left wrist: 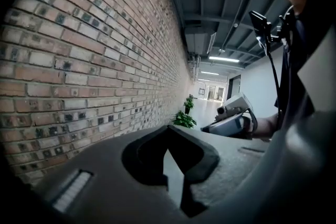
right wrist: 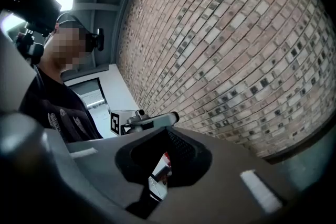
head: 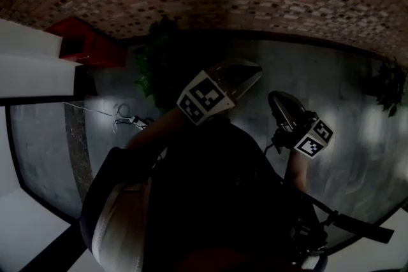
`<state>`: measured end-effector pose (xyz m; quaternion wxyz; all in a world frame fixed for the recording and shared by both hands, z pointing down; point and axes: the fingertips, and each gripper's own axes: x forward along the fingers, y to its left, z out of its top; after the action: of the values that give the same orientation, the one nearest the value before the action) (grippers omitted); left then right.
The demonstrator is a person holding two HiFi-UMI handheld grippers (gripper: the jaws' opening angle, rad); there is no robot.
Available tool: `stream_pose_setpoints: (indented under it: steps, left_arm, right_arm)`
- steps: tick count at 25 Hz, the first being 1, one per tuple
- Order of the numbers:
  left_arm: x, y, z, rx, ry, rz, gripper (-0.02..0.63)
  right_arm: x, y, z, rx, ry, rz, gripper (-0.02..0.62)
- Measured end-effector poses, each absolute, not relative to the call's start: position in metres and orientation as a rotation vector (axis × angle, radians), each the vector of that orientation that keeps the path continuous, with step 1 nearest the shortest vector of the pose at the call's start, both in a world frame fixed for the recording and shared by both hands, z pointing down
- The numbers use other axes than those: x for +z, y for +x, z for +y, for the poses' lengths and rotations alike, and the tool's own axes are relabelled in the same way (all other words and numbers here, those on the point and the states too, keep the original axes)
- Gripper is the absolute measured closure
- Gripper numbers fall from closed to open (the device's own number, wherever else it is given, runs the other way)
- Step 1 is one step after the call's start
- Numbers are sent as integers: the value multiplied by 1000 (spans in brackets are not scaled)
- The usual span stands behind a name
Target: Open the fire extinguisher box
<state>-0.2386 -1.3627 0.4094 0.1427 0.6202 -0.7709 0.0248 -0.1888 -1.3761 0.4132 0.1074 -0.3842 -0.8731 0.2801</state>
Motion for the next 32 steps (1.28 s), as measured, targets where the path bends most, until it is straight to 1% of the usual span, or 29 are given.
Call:
stream_pose_setpoints:
  steps: [11, 16, 23, 28, 32]
  left_arm:
    - [410, -341, -1341, -27, 1886, -2182, 603]
    - [419, -369, -1342, -70, 1891, -2125, 603]
    - [419, -357, -1398, -54, 2081, -1921, 603]
    - [409, -325, -1434, -25, 2101, -1856, 603]
    - [407, -299, -1473, 76, 2158, -1789, 603]
  right_arm:
    - [408, -285, -1340, 713, -1042, -2598, 594]
    - [409, -308, -1344, 707, -963, -2586, 594]
    - [397, -302, -1384, 742, -745, -2677, 594]
    - [385, -272, -1419, 802, -679, -2713, 594]
    - [388, -254, -1457, 826, -618, -2790, 594]
